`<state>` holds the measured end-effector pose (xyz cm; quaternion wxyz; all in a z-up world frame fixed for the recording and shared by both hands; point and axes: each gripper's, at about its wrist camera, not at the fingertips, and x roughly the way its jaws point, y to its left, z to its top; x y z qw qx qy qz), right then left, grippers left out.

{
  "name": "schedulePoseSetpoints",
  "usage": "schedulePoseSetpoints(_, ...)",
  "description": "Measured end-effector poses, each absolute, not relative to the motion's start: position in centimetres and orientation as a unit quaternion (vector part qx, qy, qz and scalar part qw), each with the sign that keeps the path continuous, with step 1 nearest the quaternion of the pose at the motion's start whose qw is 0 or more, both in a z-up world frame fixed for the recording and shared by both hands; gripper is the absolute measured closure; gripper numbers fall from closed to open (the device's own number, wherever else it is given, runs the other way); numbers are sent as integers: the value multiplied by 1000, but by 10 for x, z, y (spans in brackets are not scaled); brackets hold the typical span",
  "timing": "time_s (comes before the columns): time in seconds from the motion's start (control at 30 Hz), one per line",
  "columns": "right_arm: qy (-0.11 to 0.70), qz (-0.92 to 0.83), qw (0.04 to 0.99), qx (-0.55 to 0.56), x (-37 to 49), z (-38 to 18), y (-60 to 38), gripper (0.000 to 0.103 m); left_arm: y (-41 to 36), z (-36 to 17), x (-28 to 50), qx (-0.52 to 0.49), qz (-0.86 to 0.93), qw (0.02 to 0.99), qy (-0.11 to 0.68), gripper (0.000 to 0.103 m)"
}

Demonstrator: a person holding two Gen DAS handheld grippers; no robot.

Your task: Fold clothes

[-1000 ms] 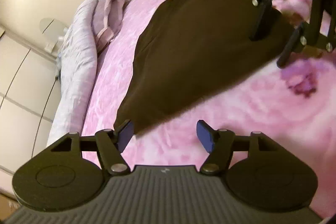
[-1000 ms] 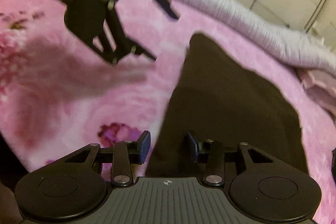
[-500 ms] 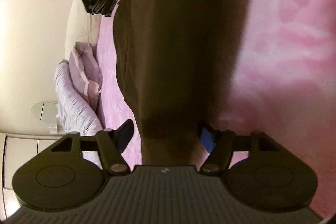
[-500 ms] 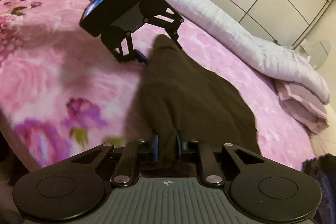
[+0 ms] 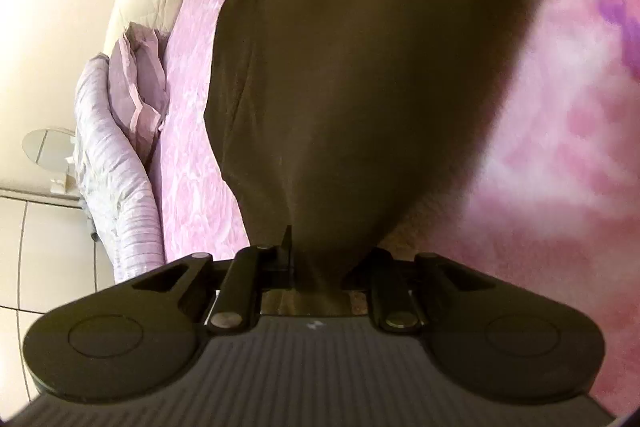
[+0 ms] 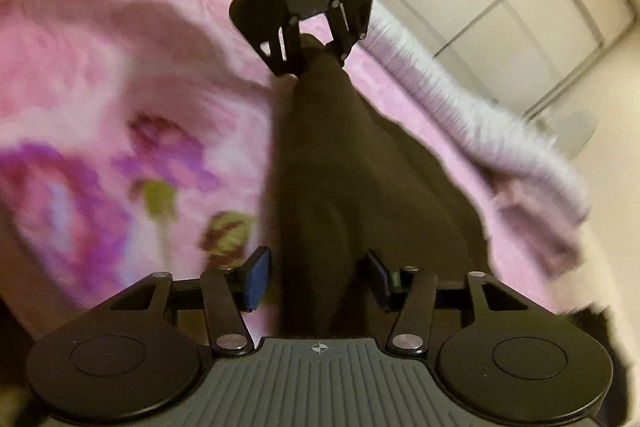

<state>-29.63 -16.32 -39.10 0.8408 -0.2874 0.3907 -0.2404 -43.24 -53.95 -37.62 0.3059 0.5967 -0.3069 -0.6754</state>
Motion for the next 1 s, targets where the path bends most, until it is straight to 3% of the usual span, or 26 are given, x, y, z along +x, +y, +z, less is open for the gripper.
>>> schedulePoseSetpoints(0.03, 399, -247, 827, -310, -296, -394, -168, 53, -537, -373, -432, 598, -675, 305, -306, 91)
schedulePoseSetpoints(0.1, 417, -246, 811, -329, -300, -396, -182, 69, -530, -366, -431, 599, -675, 304, -305, 91)
schedulePoseSetpoints(0.13, 423, -236, 816, -315, -304, -389, -192, 83, -527, -364, -431, 599, -676, 303, -304, 91)
schedulePoseSetpoints(0.17, 429, -225, 821, -302, -308, -381, -202, 85, -527, -361, -431, 599, -675, 304, -305, 91)
schedulePoseSetpoints(0.33, 400, -198, 822, -353, -300, -319, -238, 87, -539, -332, -418, 595, -659, 342, -308, 93)
schedulePoseSetpoints(0.5, 339, -196, 809, -438, -259, -262, -288, 87, -549, -270, -383, 594, -613, 429, -297, 93)
schedulePoseSetpoints(0.7, 242, -148, 826, -487, -225, -226, -282, 88, -479, -212, -351, 598, -546, 522, -266, 94)
schedulePoseSetpoints(0.8, 222, -96, 843, -481, -239, -247, -248, 87, -415, -226, -356, 608, -550, 529, -217, 94)
schedulePoseSetpoints(1.0, 318, 7, 848, -424, -293, -361, -195, 87, -303, -346, -401, 636, -594, 480, -105, 91)
